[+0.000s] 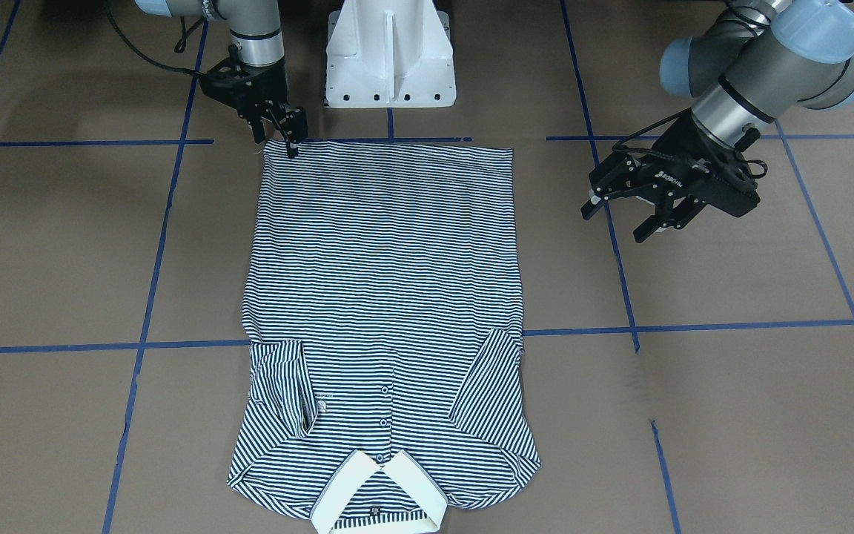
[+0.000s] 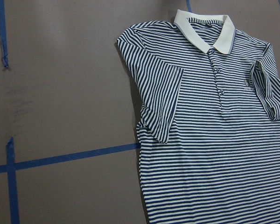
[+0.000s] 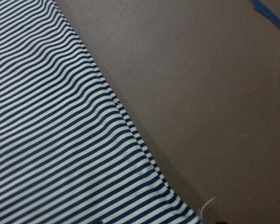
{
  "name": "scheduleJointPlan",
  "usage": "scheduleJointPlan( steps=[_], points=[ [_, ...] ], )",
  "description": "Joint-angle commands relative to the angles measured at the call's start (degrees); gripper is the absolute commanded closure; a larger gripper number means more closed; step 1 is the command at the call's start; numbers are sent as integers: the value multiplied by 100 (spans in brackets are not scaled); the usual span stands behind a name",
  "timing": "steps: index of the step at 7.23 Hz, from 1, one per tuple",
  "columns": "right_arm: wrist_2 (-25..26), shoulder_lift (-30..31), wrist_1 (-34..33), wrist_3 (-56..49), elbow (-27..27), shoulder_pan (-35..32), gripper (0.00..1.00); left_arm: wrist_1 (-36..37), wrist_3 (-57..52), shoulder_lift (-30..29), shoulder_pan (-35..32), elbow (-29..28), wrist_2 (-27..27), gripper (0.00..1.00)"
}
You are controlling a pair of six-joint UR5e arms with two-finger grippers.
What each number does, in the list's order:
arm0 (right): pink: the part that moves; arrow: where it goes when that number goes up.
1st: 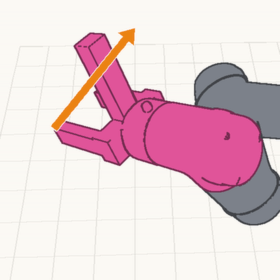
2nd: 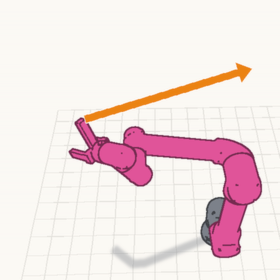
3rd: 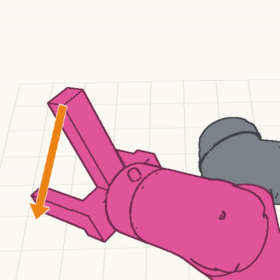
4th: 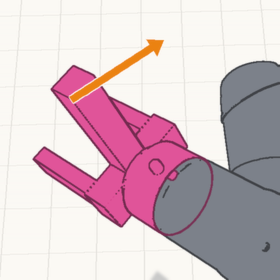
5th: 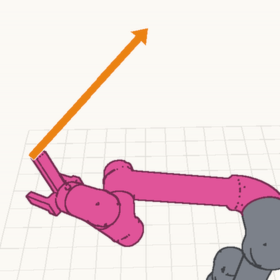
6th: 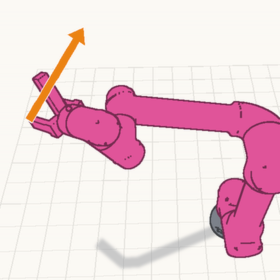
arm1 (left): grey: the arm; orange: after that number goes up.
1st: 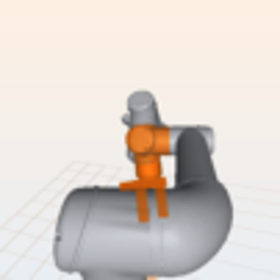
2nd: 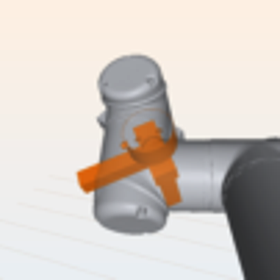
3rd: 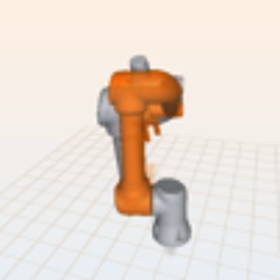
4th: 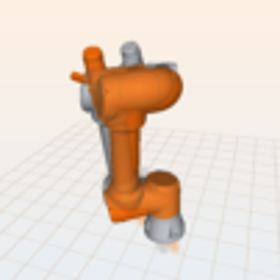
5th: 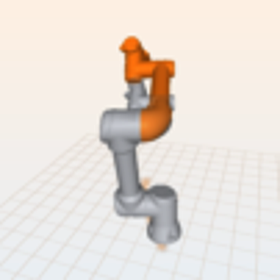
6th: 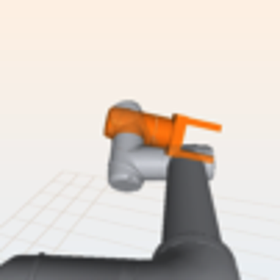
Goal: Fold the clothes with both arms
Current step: 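Move both grippers to the hem corners nearest the robot and grasp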
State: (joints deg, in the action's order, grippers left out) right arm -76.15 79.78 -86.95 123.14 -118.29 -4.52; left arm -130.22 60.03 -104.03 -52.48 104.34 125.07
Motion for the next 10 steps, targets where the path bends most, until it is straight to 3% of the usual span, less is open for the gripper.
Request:
scheduleJointPlan(
  steps=[1, 2, 3, 4, 6, 7, 8, 10],
  points=[
    [-5, 46, -15, 148, 34, 57, 33, -3, 8, -3, 0, 7, 0, 0],
    [-5, 38, -41, 175, 34, 92, 50, -3, 17, -3, 9, 7, 0, 0],
    [-5, 38, -94, 306, 26, 127, 93, -3, 26, -3, 9, 7, 0, 0],
    [-14, 20, -155, 307, 8, 171, 100, -3, 26, -3, 1, 7, 0, 0],
    [-14, 20, -295, 307, -166, 206, 100, -3, 95, -3, 9, 68, 9, 0],
    [-14, -15, -662, 307, -333, 224, 100, 6, 879, -21, 131, 147, -17, 0],
    [-14, -15, -683, 307, -396, 224, 100, 58, 1801, 101, 724, 600, -531, 0],
    [-14, -24, -683, 298, -440, 215, 100, 651, 2923, 724, 2288, 1332, -2381, 0]
  ],
)
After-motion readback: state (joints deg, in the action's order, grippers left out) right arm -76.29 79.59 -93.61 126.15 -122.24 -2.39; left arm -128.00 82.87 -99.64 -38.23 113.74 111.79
